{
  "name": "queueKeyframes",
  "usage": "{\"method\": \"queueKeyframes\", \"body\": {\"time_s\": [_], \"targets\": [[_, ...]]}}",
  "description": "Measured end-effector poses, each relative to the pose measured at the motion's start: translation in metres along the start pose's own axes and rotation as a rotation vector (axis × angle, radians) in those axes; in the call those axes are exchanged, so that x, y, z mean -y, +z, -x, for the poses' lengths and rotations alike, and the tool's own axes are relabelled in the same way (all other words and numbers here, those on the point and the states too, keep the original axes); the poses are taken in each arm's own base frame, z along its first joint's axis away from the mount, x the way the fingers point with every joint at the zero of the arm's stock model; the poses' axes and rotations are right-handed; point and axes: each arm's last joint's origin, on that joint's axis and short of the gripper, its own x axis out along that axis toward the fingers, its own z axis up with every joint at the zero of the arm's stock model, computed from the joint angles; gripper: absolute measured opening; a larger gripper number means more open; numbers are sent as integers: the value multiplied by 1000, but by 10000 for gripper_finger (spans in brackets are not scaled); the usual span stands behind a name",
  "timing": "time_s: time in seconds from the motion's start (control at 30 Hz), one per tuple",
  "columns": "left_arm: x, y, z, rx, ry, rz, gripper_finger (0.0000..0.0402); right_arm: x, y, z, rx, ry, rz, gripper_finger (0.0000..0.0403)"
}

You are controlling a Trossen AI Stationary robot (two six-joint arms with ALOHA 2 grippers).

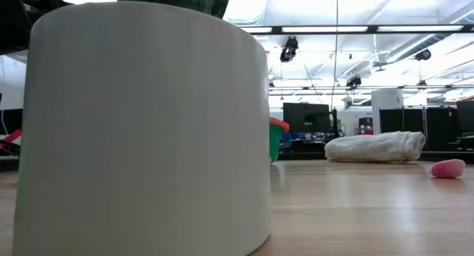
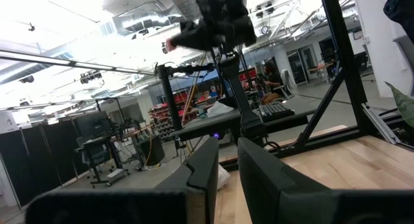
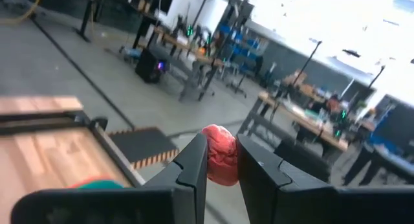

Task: Pick and placing Produce into tupperware
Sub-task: Put the peach toy into the bin

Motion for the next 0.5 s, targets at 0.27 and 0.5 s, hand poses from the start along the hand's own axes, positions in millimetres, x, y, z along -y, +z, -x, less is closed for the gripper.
{"method": "queueKeyframes", "body": {"time_s": [0.27, 0.5], "targets": [[0, 0, 0, 0, 0, 0, 46, -12, -33, -10, -80, -14, -9, 65], [0, 0, 0, 0, 0, 0, 46, 0, -10, -10, 2, -25, -7, 65]]}}
